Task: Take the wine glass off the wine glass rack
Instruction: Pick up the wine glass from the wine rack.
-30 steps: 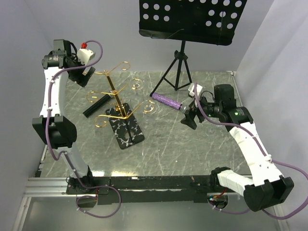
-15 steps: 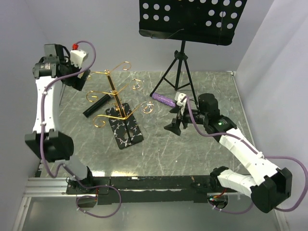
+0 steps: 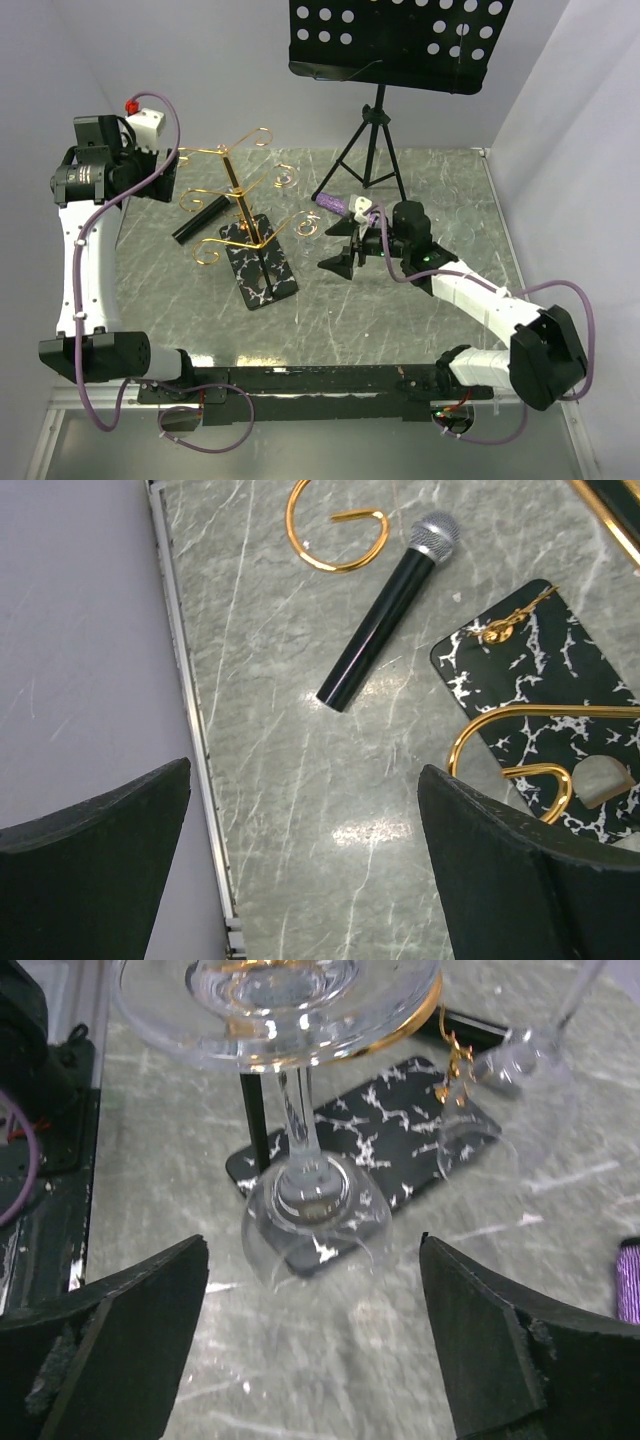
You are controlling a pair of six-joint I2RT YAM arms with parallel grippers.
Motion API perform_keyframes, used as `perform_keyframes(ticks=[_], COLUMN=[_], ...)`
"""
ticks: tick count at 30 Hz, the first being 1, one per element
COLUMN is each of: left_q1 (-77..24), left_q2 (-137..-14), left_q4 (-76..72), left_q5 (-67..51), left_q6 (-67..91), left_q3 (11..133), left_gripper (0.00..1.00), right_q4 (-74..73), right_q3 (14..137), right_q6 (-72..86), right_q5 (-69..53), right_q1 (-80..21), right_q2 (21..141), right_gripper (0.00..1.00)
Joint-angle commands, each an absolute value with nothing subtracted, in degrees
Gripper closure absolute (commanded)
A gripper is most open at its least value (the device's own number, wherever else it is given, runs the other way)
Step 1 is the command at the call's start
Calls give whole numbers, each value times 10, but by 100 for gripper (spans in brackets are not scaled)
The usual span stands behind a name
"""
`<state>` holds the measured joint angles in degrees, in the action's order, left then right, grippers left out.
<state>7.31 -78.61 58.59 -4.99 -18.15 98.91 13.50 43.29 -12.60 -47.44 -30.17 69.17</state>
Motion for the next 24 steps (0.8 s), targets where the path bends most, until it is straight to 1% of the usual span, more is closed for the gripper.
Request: perform_keyframes(ticks=[1,3,5,6,9,10,14,15,19,24], left_q1=[76,79,80,82,83,84,85,85,84,85], left_q2=[-773,-773,-776,-779,-788,-793,-802,-804,-806,-808], left_q4=[596,599,606,610,621,625,628,628,628,632], left_q5=[-15,-8,-4,-3,-2,-2,-2,15,18,25], left_q6=[-166,-170,-167,-167,-170,-170,-172,-172,-172,-177], left_q3=[998,996,1001,1005,1023,1027,1039,1038,1034,1032], left_gripper=[0,0,0,0,0,0,0,0,0,0], right_q4=[323,379,430,444,482,493,512,516,534,558], right_q3=[418,409,404,404,396,393,397,398,403,405], right_q6=[-59,-29,-1,-1,17,15,20,22,29,47], right_q5=[-519,-517,-520,-524,-540,-544,-556,-559,-569,-571], right_q1=[-310,-313,-316,-317,-320,-320,-322,-322,-322,-323], right_q2=[714,725,741,749,765,768,788,793,808,828], right_gripper=[11,16,23,25,36,38,43,43,44,49])
